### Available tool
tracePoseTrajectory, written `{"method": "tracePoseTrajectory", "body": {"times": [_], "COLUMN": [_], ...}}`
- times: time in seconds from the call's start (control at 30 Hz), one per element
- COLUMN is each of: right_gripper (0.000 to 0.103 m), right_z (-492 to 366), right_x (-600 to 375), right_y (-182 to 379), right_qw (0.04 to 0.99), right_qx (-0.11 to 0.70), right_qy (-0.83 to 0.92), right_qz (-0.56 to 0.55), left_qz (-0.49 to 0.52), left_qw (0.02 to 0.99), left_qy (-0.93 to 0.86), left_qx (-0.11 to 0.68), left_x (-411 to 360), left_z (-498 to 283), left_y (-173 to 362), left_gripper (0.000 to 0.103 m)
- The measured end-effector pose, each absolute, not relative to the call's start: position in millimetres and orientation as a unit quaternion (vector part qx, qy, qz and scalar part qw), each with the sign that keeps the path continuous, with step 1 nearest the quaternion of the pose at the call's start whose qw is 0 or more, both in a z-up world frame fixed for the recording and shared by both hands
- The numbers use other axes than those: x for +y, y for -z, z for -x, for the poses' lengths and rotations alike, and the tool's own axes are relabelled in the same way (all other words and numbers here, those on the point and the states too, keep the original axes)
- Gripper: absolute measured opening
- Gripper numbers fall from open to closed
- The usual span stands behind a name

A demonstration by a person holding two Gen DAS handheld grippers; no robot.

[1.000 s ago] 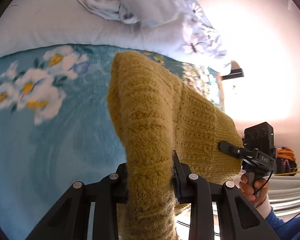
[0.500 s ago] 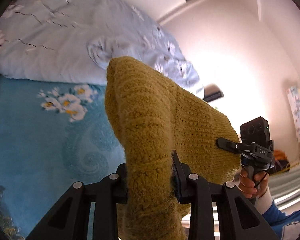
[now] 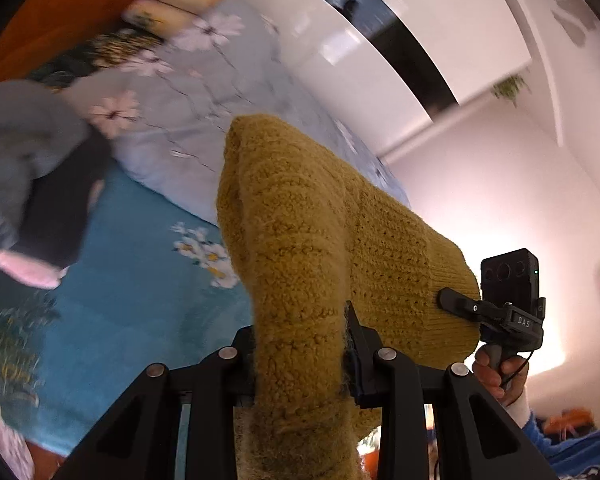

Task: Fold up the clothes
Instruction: 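Carry the folded vest with both grippers toward the clothes stack by the headboard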

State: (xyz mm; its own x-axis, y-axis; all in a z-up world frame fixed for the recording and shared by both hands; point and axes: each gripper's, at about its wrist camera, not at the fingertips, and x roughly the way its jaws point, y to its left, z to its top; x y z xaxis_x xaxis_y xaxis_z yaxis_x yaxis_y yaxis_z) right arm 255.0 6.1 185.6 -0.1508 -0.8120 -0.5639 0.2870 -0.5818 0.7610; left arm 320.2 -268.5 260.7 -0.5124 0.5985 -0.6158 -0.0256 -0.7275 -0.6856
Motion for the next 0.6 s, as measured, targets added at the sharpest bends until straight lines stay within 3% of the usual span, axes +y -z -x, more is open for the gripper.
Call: {"method": "tracePoseTrajectory", "body": {"times": [0.3,0.6], "right_gripper": [0.039,0.039], "right_z": [-251,-236], "right_x": [-56,-94], "right_y": [-202,-209], "right_qw": [0.475,0.497], "right_qx": [-0.179,-0.134], "right_qy": [0.674,0.666], "right_qz": [-0.537,-0.540], "left_qz": [0.415,0.404], "left_qw": [0.129,0.130], "left_qy": [-0.823,-0.820], "left_qx": [-0.366,-0.385], "left_x": [-297,-334], "left_z": [-371,-367], "left_y": [-252,-245], "left_gripper": [0.033,0.033]}}
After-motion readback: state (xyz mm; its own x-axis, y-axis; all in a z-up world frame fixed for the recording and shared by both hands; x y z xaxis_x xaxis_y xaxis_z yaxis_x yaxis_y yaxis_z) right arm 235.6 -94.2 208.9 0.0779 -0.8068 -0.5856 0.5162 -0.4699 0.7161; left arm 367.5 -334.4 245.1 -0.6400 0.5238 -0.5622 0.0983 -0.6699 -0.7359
